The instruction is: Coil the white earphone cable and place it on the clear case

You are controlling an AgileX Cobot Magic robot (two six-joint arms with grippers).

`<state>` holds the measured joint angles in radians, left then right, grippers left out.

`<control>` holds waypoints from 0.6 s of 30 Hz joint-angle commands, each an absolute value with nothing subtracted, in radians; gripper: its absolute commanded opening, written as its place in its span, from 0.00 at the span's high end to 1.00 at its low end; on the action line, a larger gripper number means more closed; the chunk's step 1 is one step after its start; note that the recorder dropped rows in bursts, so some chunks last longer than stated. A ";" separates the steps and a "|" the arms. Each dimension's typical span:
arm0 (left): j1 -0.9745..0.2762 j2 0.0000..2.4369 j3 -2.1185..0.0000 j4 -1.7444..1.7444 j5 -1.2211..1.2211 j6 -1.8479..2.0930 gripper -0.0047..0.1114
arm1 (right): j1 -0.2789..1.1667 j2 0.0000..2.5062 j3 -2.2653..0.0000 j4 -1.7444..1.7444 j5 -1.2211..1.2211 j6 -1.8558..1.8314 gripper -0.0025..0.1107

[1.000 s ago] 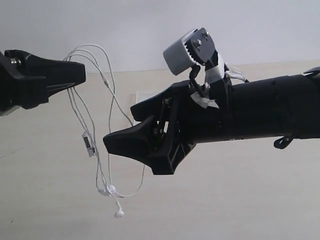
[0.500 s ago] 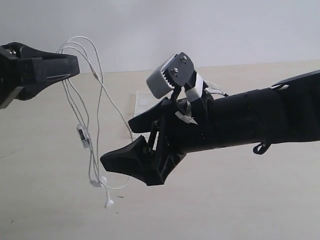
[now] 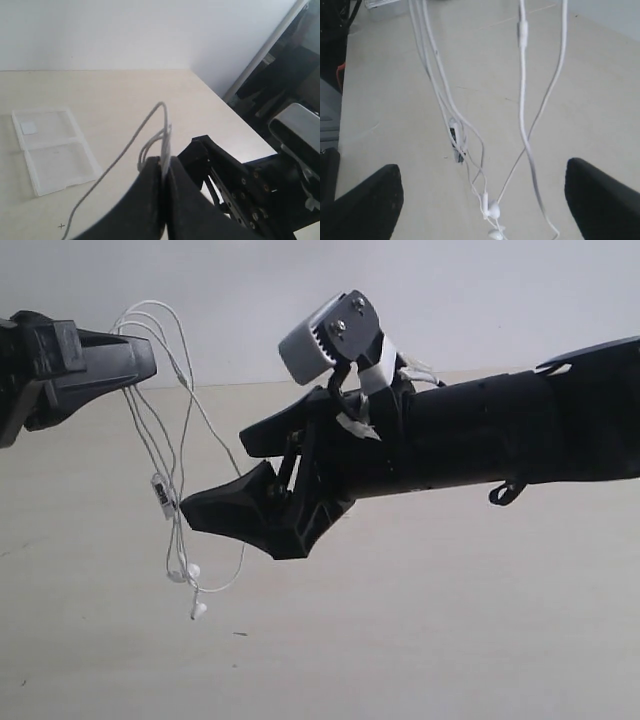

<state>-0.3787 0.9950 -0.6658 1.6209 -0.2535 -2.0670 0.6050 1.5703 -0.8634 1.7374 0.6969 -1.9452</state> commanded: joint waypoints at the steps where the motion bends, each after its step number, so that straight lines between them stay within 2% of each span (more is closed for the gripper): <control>1: -0.380 0.990 -0.666 1.589 -0.239 -2.070 0.96 | 0.626 1.573 -0.895 1.744 0.669 -1.941 0.24; 8: -0.380 0.990 -0.666 1.589 -0.256 -2.059 0.96 | 0.745 1.606 -0.944 1.744 0.504 -1.953 0.24; 18: -0.380 0.990 -0.666 1.589 -0.273 -2.045 0.96 | 0.757 1.714 -0.996 1.744 0.467 -1.915 0.24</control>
